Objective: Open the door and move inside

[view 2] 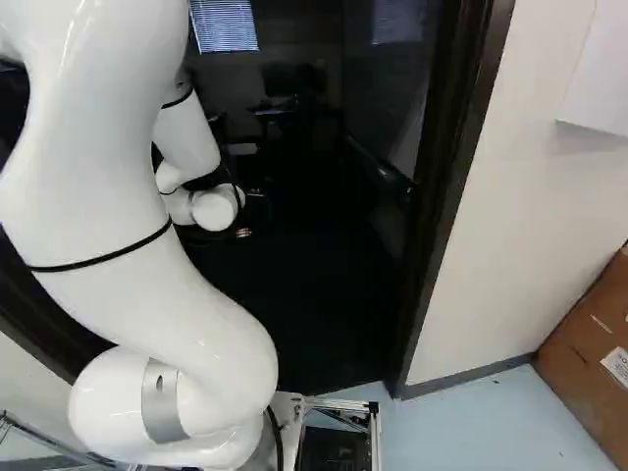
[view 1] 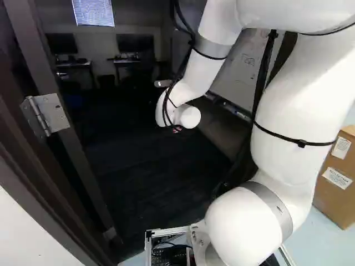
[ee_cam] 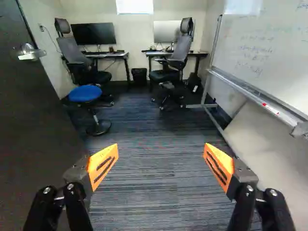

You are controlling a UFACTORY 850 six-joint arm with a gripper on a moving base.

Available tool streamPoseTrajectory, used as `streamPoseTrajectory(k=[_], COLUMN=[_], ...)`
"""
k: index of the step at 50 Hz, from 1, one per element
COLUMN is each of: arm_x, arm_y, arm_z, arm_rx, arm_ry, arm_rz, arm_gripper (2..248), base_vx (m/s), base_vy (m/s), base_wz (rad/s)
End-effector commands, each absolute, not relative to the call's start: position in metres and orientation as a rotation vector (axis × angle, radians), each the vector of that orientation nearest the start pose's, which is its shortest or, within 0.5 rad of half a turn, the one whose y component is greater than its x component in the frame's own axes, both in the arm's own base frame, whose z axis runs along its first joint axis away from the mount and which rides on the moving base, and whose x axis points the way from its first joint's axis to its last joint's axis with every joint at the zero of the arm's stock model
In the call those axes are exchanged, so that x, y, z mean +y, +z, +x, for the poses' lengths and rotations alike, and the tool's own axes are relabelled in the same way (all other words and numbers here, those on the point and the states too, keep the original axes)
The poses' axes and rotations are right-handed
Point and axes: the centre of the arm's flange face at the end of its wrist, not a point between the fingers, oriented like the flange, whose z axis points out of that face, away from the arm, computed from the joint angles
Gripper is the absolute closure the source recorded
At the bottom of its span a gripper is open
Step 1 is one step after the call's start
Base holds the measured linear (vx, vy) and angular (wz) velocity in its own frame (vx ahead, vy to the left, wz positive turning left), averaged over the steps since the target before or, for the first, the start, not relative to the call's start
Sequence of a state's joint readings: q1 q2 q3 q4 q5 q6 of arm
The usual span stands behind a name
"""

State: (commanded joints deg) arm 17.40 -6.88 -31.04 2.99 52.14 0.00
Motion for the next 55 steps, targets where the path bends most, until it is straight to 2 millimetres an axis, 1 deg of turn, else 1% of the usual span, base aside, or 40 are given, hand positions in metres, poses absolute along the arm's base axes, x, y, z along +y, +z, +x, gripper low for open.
streamPoseTrajectory(k=[34, 55], arm_x=[0.1296, 0.1296], arm_y=[0.4025, 0.4025], arm_z=[0.4260, 0.4260], arm_rx=[-0.280, -0.280], arm_ry=[-1.821, -1.821], arm_rz=[-2.326, -2.326], arm_gripper=[3, 3], base_vx=[0.165, 0.190], base_vy=[0.044, -0.011], base_wz=[0.242, 0.000])
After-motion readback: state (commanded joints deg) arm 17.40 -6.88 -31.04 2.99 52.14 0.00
